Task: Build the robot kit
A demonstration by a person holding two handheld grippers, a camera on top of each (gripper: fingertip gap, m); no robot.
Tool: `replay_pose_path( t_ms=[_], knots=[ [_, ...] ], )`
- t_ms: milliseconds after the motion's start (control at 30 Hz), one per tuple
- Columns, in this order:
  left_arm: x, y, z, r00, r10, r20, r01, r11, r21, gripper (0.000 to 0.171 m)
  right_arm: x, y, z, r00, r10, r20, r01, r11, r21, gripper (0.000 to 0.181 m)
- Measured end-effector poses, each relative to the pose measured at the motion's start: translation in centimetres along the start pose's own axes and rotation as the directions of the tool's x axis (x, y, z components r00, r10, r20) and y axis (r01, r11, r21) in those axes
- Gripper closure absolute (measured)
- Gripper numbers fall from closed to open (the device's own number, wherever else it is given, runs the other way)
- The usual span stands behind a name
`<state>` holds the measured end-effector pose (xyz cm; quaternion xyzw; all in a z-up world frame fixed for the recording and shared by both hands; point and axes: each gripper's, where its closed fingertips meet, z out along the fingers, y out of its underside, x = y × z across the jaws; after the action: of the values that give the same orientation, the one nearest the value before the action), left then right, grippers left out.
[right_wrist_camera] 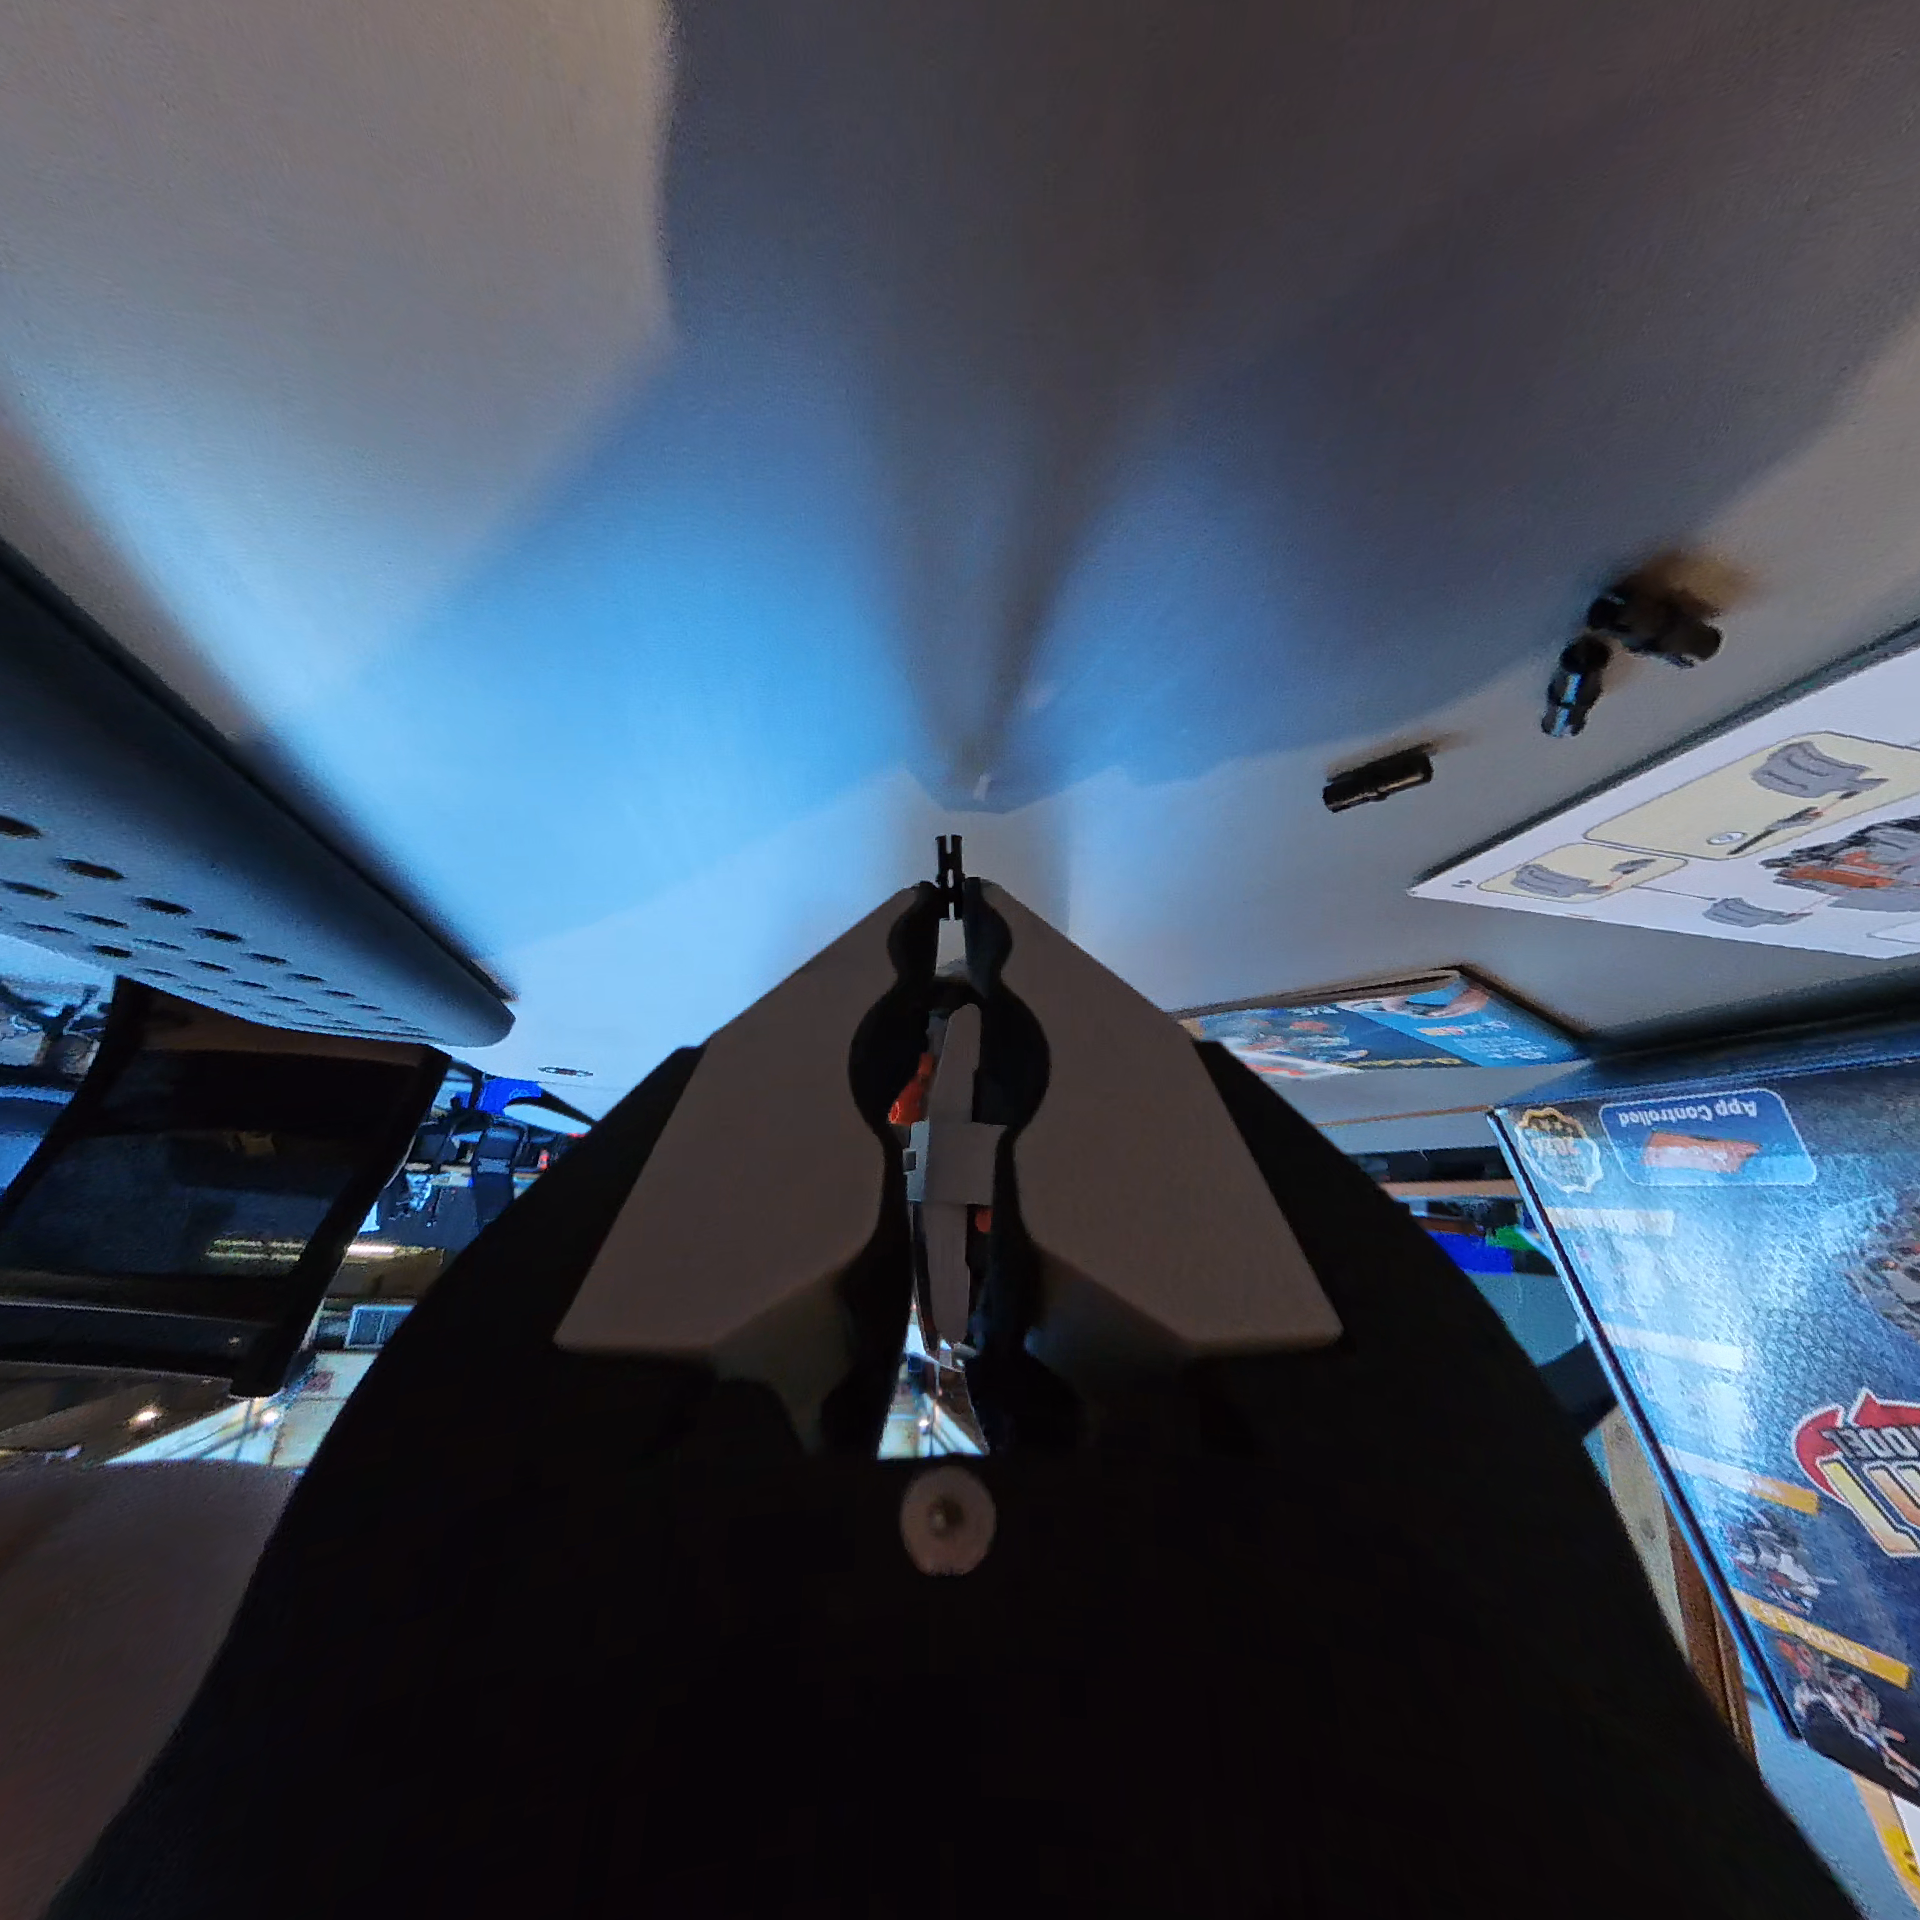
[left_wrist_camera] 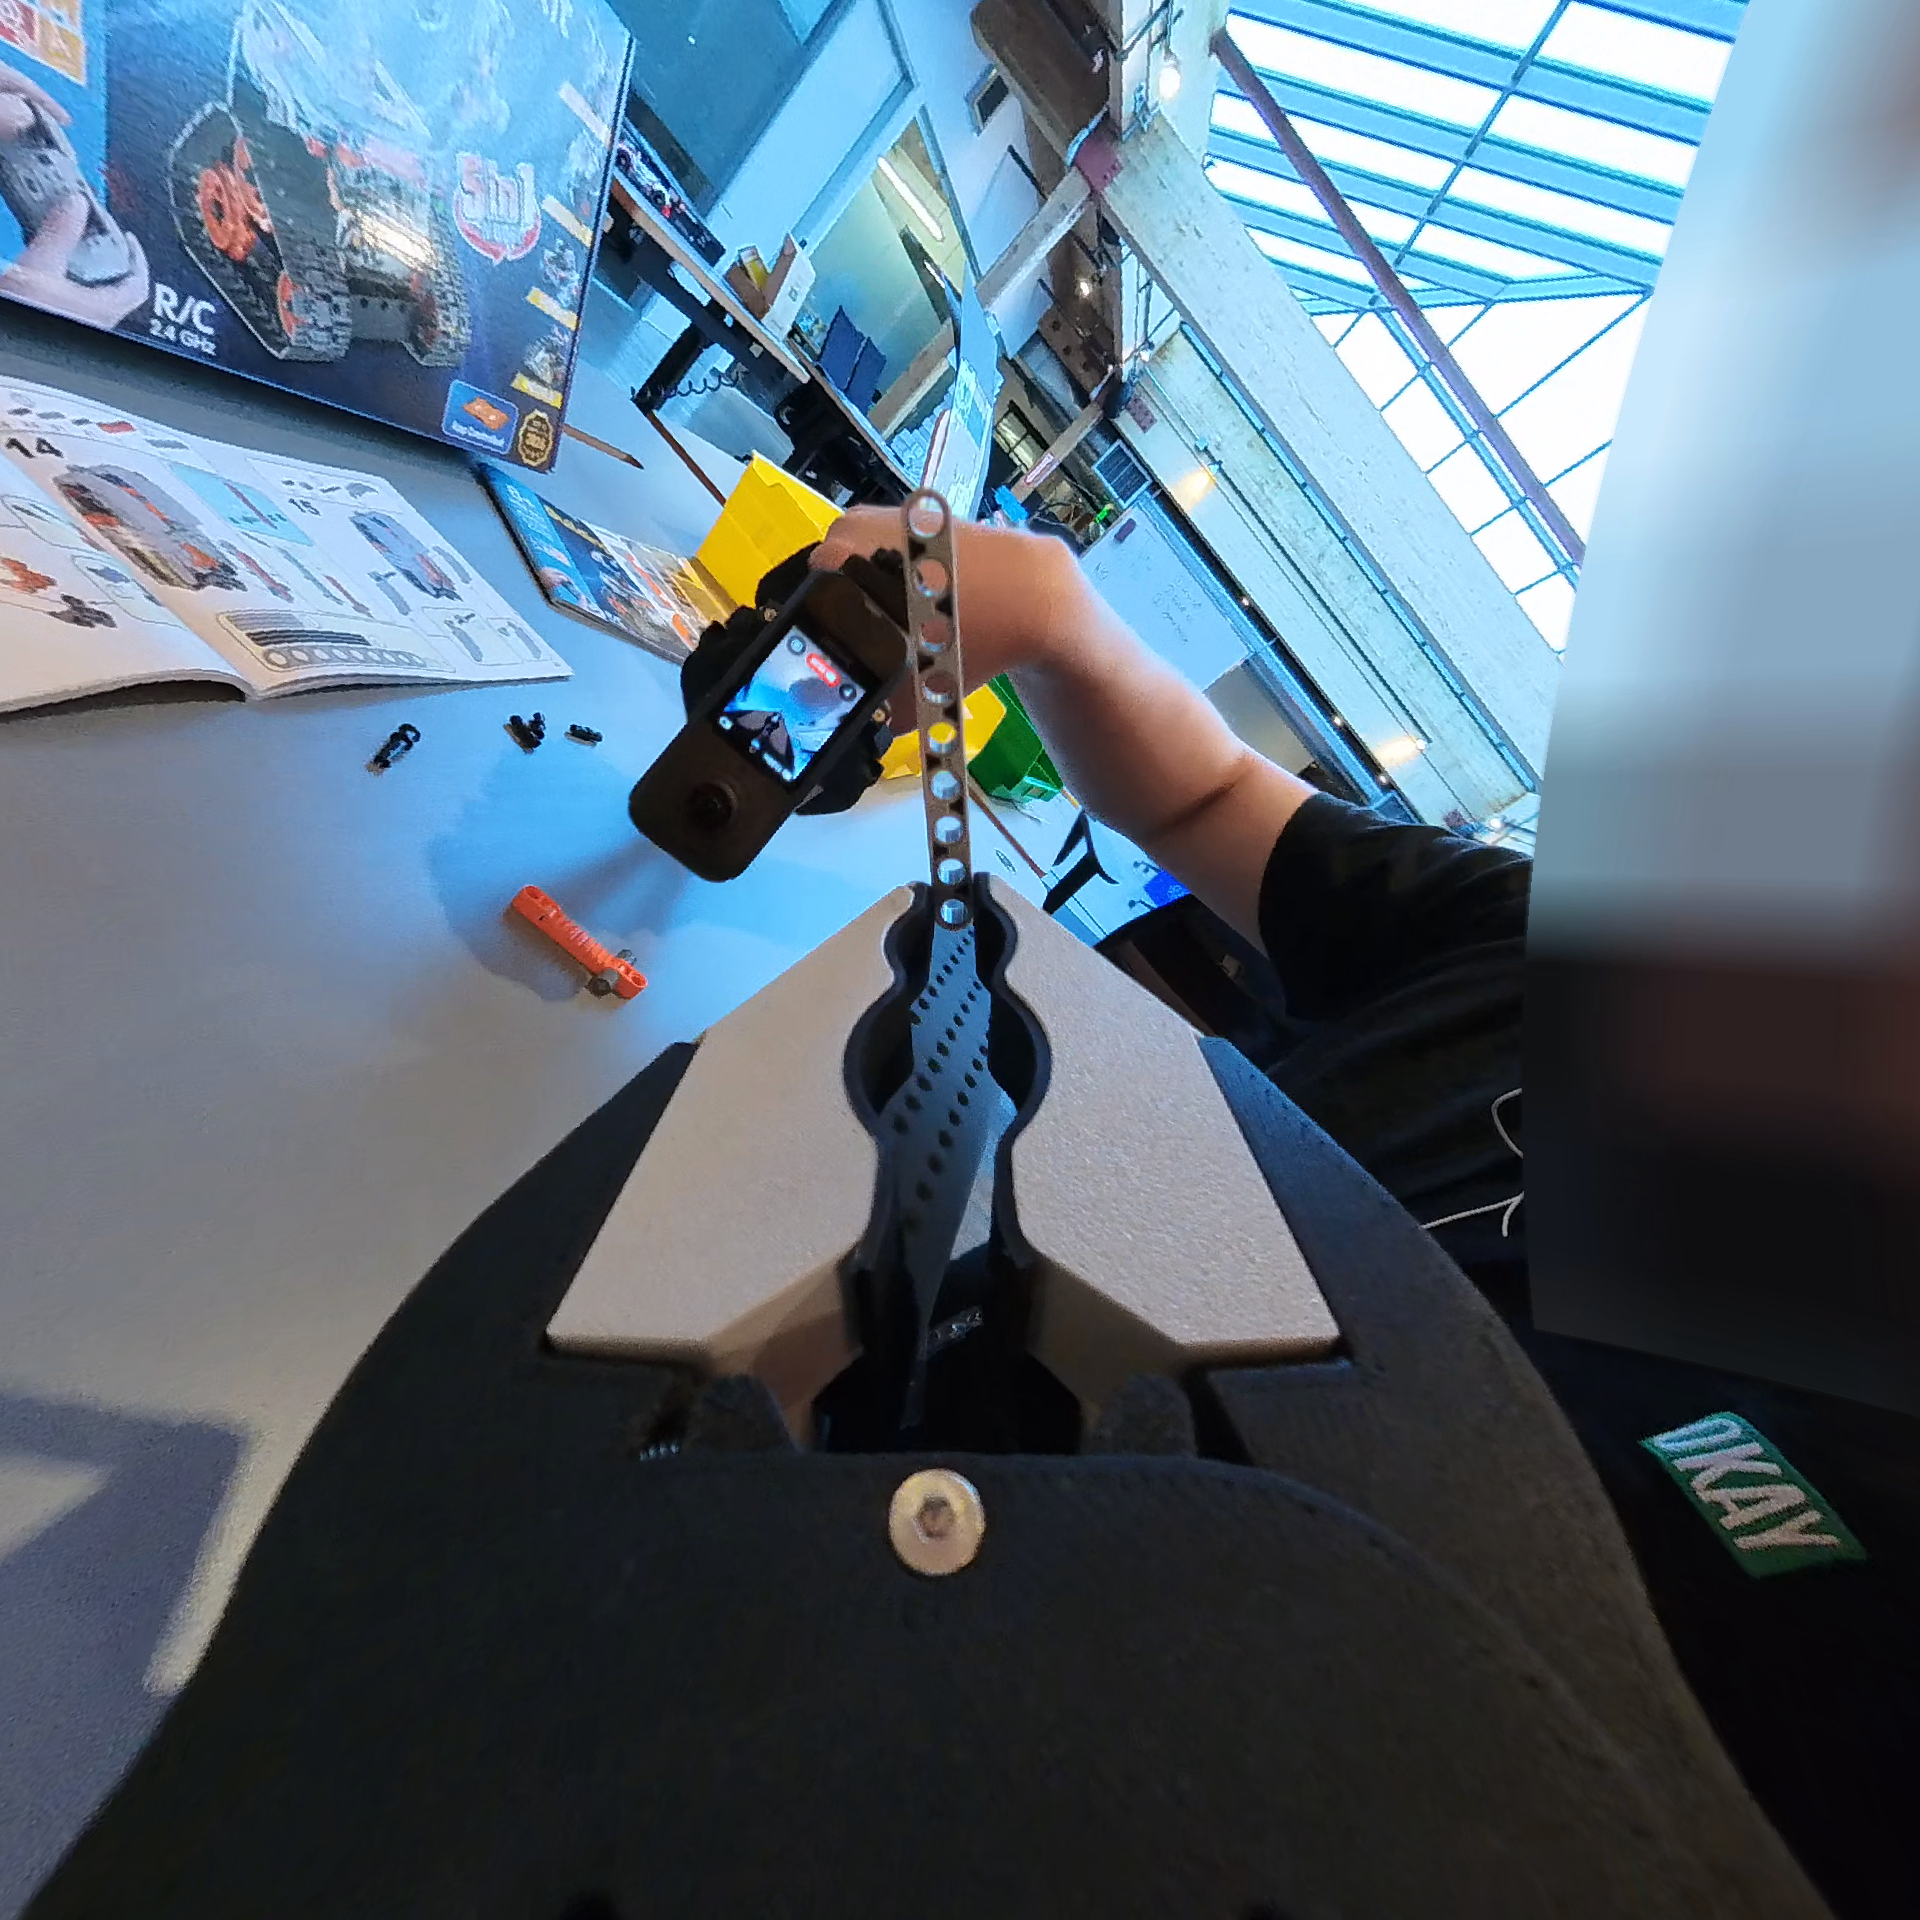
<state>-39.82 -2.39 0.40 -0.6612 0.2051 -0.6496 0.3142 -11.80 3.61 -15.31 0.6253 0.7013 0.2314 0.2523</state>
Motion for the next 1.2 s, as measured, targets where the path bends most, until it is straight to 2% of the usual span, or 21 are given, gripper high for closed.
replay_pose_path(
  t_ms=[133, 633, 1000, 1100, 1167, 1200],
  knots=[
    [-0.1, -0.2, -0.5, 1.0, -0.002, 0.003, 0.002, 1.0, 0.024, 0.168, 0.0, 0.4, 0.3, 0.999, 0.037, 0.006, -0.037, 0.999, -0.037, 0.179],
    [-0.3, -0.2, -0.9, 1.0, -0.017, -0.002, 0.018, 0.999, 0.048, 0.168, -0.4, 0.3, 1.1, 0.997, 0.065, 0.034, -0.064, 0.997, -0.048, 0.179],
    [-0.1, -0.2, -1.0, 1.0, -0.016, -0.014, 0.017, 0.998, 0.053, 0.168, -0.3, 0.2, 0.6, 0.998, 0.062, 0.03, -0.062, 0.998, -0.017, 0.166],
    [-0.2, -0.2, -1.1, 1.0, -0.019, -0.014, 0.019, 0.998, 0.056, 0.168, -0.3, 0.6, -0.7, 0.997, 0.075, 0.029, -0.076, 0.995, 0.057, 0.164],
    [-0.2, -0.1, -1.1, 1.0, -0.02, -0.015, 0.02, 0.998, 0.056, 0.168, -0.7, 0.6, -2.6, 0.994, 0.104, 0.045, -0.111, 0.969, 0.22, 0.168],
    [-0.2, -0.1, -1.2, 1.0, -0.018, -0.018, 0.019, 0.998, 0.058, 0.168, -0.7, 0.6, -3.8, 0.99, 0.134, 0.042, -0.14, 0.931, 0.338, 0.171]
  ],
)
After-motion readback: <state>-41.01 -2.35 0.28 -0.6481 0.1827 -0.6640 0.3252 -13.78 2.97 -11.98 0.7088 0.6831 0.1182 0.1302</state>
